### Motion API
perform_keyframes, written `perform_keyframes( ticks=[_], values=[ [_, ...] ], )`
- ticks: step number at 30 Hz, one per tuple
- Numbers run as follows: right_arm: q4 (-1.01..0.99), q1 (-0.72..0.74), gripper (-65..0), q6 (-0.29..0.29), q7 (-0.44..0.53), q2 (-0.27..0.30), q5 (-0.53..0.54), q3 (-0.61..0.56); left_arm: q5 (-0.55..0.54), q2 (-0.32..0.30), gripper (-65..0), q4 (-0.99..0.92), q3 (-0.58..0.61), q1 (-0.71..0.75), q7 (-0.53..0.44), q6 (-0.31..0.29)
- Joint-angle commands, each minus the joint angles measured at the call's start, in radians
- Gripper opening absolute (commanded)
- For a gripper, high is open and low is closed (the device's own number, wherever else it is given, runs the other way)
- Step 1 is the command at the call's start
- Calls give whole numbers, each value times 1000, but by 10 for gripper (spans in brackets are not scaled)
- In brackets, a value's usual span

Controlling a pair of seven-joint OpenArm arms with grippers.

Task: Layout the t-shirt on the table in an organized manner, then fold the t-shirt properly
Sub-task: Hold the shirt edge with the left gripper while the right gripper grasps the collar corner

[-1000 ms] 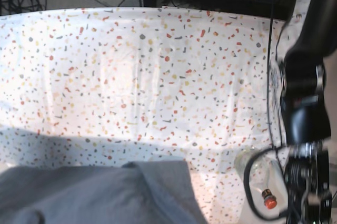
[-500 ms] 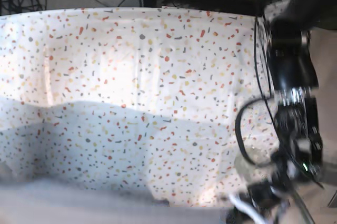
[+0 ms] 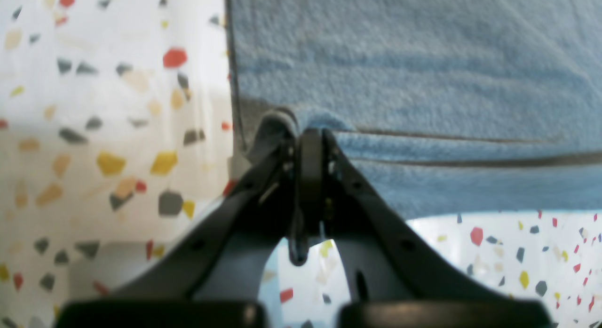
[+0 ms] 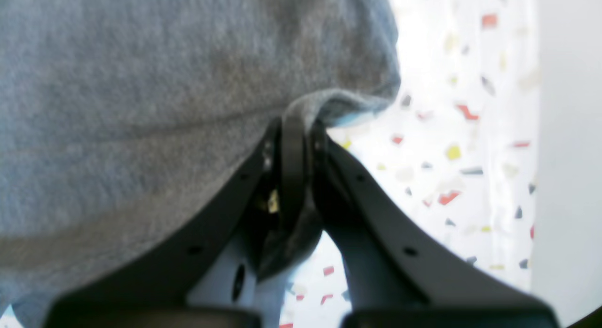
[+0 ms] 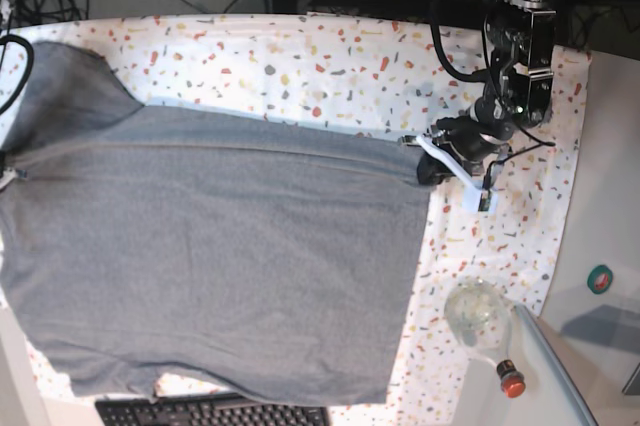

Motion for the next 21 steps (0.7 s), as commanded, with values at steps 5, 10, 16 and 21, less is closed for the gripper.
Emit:
perform_keyframes(
  ticks=[5,10,16,21],
  values=[
    [6,-25,-650,-11,10,25,4,11,-14,-19,-650,24,-4,58,-30,-7],
    [0,-32,-650,-11,17,22,4,11,-14,-20,-650,22,-4,91,-31,-7],
    [-1,-25,-539,-11,29,17,4,12,-12,-15,-650,22,-51,91,-31,-7],
    [58,-43,-206,-7,118,17,4,120,-12,-15,-650,30,-45,86,-28,-7]
  ],
)
